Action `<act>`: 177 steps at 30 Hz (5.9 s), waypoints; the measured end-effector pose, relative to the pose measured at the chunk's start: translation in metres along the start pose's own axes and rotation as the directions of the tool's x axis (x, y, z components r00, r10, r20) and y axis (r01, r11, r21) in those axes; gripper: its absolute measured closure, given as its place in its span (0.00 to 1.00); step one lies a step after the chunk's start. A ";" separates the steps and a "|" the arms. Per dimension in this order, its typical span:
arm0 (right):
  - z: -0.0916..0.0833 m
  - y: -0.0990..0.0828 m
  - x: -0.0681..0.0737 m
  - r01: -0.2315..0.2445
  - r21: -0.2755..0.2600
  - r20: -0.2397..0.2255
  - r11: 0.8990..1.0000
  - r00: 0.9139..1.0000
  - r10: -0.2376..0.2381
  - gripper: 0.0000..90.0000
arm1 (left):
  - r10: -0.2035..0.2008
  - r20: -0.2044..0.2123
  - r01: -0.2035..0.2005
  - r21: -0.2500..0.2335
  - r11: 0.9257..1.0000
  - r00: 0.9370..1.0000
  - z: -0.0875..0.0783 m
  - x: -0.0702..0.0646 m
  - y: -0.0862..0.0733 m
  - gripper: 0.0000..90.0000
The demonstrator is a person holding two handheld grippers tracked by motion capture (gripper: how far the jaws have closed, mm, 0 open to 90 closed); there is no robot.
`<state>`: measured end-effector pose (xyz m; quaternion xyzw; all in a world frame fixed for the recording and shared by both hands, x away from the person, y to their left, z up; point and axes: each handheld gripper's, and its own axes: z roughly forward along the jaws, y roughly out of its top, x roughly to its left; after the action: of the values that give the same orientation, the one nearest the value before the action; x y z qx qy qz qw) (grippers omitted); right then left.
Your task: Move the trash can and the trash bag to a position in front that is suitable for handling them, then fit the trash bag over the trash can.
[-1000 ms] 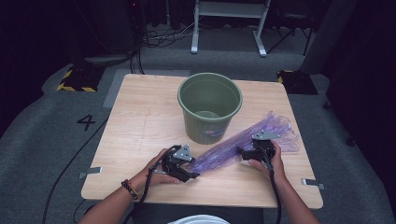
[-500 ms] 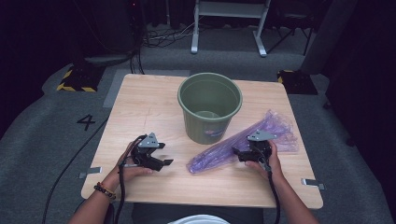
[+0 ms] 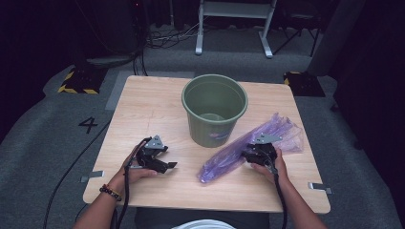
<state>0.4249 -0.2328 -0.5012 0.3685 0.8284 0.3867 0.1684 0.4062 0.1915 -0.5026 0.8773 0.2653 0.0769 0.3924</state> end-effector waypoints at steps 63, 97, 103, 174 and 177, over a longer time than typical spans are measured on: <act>-0.129 0.077 -0.012 0.101 -0.475 0.228 0.874 0.974 0.011 0.99 | 0.037 -0.051 -0.036 0.030 0.999 0.998 0.004 -0.005 0.003 0.17; -0.165 0.133 -0.009 0.177 -0.605 0.327 0.776 0.944 0.040 0.99 | 0.052 -0.062 -0.057 -0.091 0.994 0.997 -0.023 -0.009 0.018 0.19; -0.157 0.145 -0.005 0.202 -0.596 0.357 0.777 0.934 0.031 0.99 | 0.080 -0.083 -0.095 -0.192 0.977 0.993 -0.053 -0.016 0.037 0.19; -0.103 0.121 0.052 0.393 -0.461 0.202 0.796 0.919 -0.338 0.44 | 0.372 -0.233 -0.418 -0.193 0.888 0.898 -0.033 -0.033 0.210 1.00; -0.108 0.110 0.047 0.391 -0.447 0.228 0.804 0.919 -0.321 0.38 | 0.363 -0.237 -0.410 -0.192 0.892 0.901 -0.034 -0.030 0.207 1.00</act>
<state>0.3851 -0.2069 -0.3476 0.1784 0.7454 0.5157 0.3828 0.4527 0.0838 -0.3261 0.8475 0.1108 0.2702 0.4432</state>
